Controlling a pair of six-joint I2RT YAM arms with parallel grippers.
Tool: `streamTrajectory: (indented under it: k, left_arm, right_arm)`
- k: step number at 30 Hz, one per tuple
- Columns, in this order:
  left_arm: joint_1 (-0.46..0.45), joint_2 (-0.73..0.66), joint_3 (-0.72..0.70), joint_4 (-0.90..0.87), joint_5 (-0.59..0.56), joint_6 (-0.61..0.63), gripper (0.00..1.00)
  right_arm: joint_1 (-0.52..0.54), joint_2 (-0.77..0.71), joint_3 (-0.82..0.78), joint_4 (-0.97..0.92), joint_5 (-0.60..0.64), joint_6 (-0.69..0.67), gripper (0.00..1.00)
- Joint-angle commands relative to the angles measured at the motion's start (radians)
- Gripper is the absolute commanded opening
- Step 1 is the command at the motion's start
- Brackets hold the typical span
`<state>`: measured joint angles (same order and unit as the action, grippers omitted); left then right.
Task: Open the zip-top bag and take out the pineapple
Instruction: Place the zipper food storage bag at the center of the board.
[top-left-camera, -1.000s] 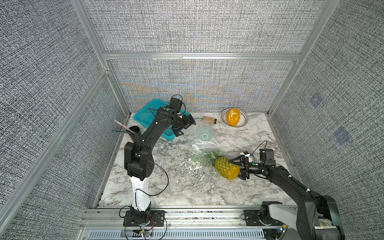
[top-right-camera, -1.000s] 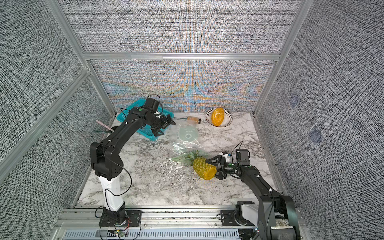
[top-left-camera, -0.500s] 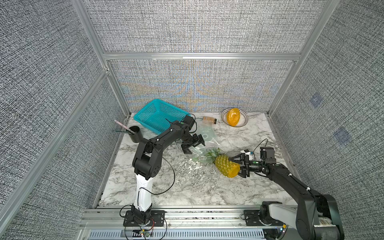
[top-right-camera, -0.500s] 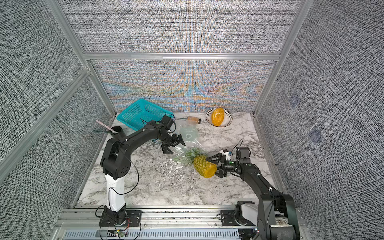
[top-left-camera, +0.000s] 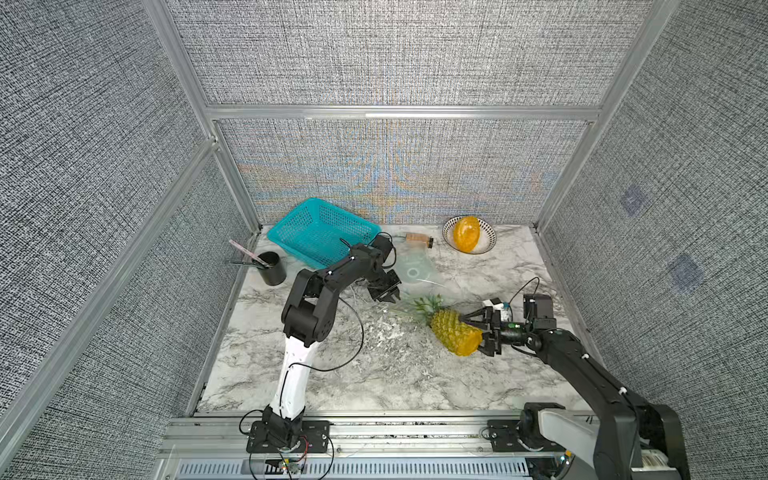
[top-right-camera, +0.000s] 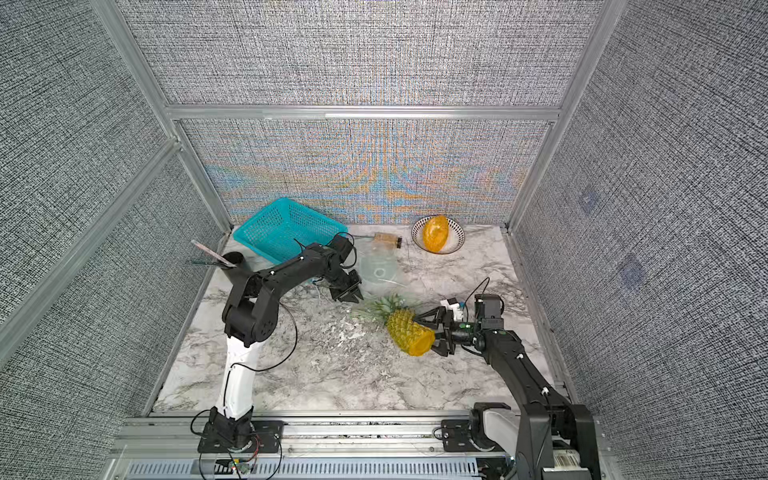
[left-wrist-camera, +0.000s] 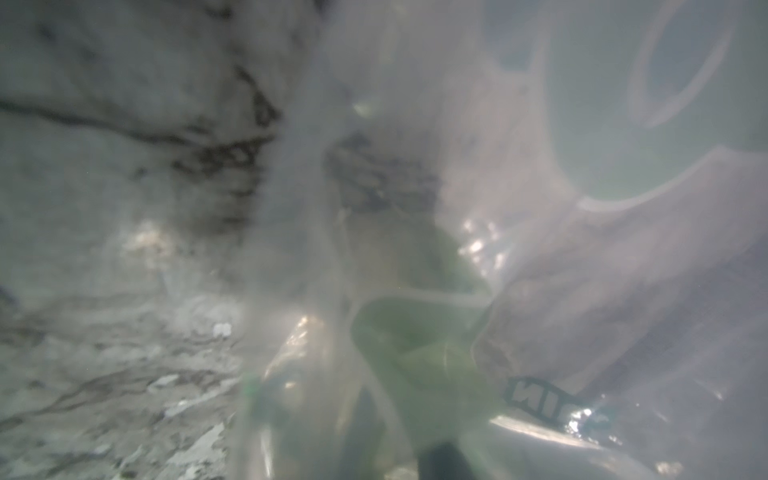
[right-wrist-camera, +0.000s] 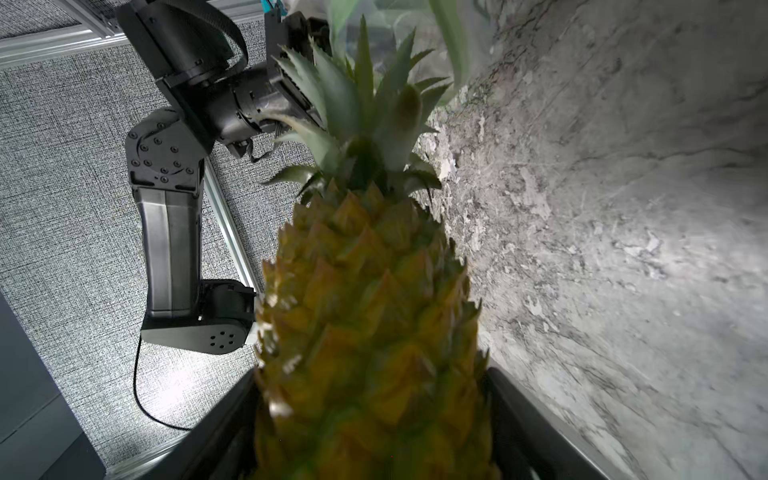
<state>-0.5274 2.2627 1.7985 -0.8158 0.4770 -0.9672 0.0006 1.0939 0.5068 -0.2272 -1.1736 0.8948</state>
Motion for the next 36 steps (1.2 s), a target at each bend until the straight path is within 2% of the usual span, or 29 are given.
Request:
streamTrajectory:
  k: [1,7,10,14,17,23,27,36]
  left_arm:
    - [0.002,0.031,0.058,0.018,-0.010,-0.037,0.21]
    - [0.001,0.069,0.121,0.015,-0.002,-0.051,0.21]
    - [0.001,0.048,0.120,0.010,-0.006,-0.041,0.25]
    - [0.007,-0.013,0.128,-0.017,-0.026,-0.022,0.32]
    - [0.018,-0.062,0.140,-0.027,-0.035,-0.018,0.39]
    - [0.060,-0.179,0.192,-0.084,-0.107,-0.007,0.69]
    - [0.109,-0.260,0.194,-0.095,-0.135,-0.008,0.82]
    - [0.191,-0.382,0.162,-0.138,-0.169,0.004,0.82]
  right_arm:
    - [0.000,-0.023,0.006,-0.105,-0.066,-0.086,0.57]
    - [0.002,-0.085,0.003,-0.233,-0.086,-0.146,0.57]
    - [0.002,-0.092,0.040,-0.150,-0.075,-0.068,0.57]
    - [0.001,-0.058,0.096,0.062,-0.075,0.095,0.57]
    - [0.004,0.008,0.146,0.115,-0.075,0.124,0.57]
    - [0.017,0.162,0.256,0.184,-0.048,0.104,0.56]
    - [0.051,0.276,0.386,0.253,-0.037,0.125,0.56]
    - [0.178,0.536,0.629,0.513,-0.009,0.295,0.55]
